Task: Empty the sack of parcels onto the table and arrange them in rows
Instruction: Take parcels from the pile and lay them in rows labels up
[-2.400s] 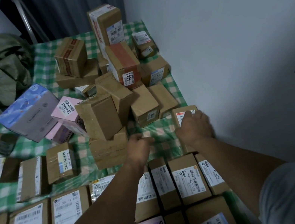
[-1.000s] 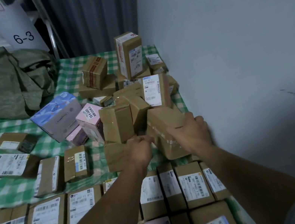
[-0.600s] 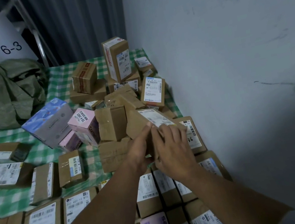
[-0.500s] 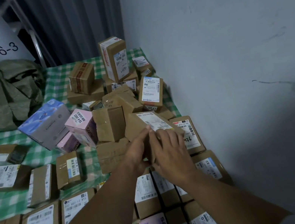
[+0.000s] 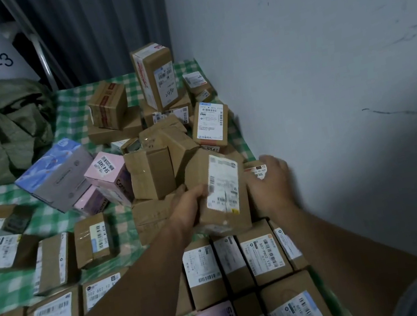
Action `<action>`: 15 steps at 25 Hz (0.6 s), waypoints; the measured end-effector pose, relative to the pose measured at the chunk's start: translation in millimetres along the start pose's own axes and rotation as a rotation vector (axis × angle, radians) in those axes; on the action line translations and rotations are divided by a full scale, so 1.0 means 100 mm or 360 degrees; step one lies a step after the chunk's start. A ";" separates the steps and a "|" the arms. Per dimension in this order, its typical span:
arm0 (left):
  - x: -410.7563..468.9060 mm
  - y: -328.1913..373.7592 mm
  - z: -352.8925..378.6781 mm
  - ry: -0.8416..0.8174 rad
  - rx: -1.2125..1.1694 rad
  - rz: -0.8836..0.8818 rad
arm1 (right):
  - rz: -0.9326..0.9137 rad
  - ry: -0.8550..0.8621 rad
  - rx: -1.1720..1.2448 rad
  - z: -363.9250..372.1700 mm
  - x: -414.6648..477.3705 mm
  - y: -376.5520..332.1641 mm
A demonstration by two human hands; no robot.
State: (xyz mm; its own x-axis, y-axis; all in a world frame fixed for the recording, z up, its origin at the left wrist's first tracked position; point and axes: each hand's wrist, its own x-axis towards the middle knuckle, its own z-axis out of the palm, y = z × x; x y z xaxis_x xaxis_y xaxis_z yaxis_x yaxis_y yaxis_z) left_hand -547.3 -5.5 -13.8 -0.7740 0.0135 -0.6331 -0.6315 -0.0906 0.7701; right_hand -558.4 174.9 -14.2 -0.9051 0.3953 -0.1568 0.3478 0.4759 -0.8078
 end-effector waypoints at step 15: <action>-0.12 0.68 -0.11 -0.0096 0.1693 0.0675 | -0.0857 -0.1096 -0.1382 -0.18 0.31 -0.72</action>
State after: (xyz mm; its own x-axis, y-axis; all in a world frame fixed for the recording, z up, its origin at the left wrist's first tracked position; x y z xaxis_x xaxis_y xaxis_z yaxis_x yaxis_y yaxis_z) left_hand -580.5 -22.4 45.1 -0.9169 0.2331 -0.3240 -0.0169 0.7883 0.6151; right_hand -607.2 167.2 49.4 -0.8319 -0.3846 -0.4000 -0.3006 0.9183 -0.2576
